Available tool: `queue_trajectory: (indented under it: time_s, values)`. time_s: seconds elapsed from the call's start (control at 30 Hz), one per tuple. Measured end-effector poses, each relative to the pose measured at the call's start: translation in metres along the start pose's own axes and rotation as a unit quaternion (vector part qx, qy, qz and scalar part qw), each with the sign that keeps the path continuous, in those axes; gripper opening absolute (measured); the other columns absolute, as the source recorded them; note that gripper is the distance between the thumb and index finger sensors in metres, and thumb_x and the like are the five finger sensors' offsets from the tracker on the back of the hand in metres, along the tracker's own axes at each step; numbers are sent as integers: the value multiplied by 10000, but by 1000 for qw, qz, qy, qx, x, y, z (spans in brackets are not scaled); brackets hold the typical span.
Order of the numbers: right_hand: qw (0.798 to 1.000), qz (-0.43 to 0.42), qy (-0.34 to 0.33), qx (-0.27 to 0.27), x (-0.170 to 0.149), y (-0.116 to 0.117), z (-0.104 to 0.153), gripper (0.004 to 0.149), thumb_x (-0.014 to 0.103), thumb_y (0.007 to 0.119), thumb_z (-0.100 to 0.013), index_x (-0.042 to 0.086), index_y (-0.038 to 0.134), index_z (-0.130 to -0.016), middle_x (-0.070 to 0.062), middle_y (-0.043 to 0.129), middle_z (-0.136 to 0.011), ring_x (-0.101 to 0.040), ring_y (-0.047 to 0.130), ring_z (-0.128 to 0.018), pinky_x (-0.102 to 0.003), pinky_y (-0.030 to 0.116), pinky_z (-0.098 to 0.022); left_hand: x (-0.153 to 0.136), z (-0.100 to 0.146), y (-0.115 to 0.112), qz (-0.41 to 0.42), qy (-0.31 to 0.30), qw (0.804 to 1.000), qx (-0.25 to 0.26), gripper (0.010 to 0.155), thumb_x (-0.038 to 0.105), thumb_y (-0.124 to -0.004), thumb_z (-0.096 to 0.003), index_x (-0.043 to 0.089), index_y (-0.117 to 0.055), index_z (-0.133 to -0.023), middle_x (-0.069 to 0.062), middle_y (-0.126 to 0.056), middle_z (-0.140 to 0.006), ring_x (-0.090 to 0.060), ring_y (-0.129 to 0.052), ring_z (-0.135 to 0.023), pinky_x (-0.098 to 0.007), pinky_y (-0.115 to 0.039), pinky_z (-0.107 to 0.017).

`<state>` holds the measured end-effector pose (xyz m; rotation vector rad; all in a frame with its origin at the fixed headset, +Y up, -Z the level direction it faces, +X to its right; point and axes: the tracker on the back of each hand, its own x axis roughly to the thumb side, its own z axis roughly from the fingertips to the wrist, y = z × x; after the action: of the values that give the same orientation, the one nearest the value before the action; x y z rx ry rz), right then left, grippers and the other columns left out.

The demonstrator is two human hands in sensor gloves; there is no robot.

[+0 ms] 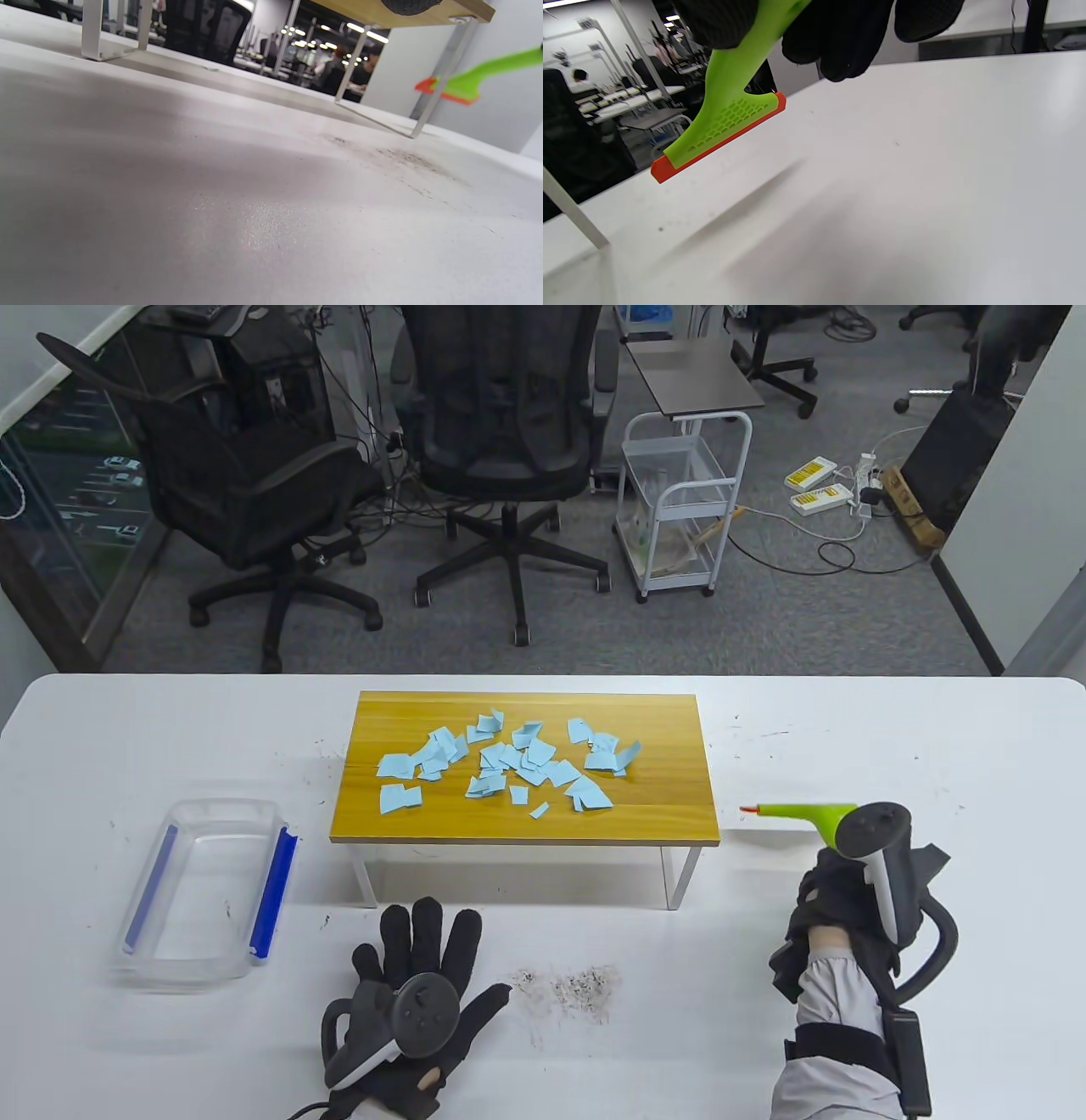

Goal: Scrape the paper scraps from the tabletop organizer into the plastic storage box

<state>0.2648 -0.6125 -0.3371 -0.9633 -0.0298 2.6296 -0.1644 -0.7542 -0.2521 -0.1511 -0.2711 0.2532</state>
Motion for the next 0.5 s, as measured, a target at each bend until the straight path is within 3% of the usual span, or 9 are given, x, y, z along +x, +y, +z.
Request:
queue_trajectory:
  time_s: [0.1, 0.2, 0.33, 0.4, 0.5]
  values:
    - [996, -8, -62, -57, 29, -31, 16, 608, 344, 801, -421, 80, 653, -947, -151, 823, -798, -396, 908, -689, -638, 674, -574, 0, 0, 0, 1, 0, 1000, 0, 824, 656, -532, -637, 244, -156, -1242, -261, -50, -1260, -616, -22, -1059, -841, -188, -650]
    - [982, -34, -167, -85, 70, -61, 44, 604, 350, 807, -419, 95, 667, -948, -141, 836, -798, -388, 917, -691, -633, 681, -579, 0, 0, 0, 0, -1, 1000, 0, 824, 656, -531, -637, 244, -156, -1243, -260, -51, -1261, -616, -23, -1059, -841, -186, -651]
    - [945, -82, -317, -17, 124, -72, 79, 603, 351, 817, -416, 108, 682, -952, -138, 848, -805, -384, 926, -699, -631, 686, -584, 0, 0, 0, 0, -2, 1000, 0, 822, 656, -531, -637, 244, -158, -1243, -261, -52, -1262, -616, -23, -1059, -841, -187, -650]
    - [931, -88, -354, 20, 141, -70, 90, 604, 349, 821, -416, 111, 686, -954, -139, 850, -808, -386, 926, -703, -631, 687, -585, 0, 0, 0, 0, -2, 1000, 1, 824, 656, -530, -637, 243, -157, -1243, -260, -52, -1262, -616, -23, -1060, -840, -187, -652]
    - [892, -72, -438, 88, 177, -59, 110, 602, 346, 827, -415, 120, 693, -956, -134, 853, -815, -387, 927, -710, -631, 685, -593, 1, 0, 0, -1, -3, 1000, 2, 822, 657, -530, -636, 247, -158, -1243, -260, -55, -1263, -615, -25, -1061, -840, -185, -652]
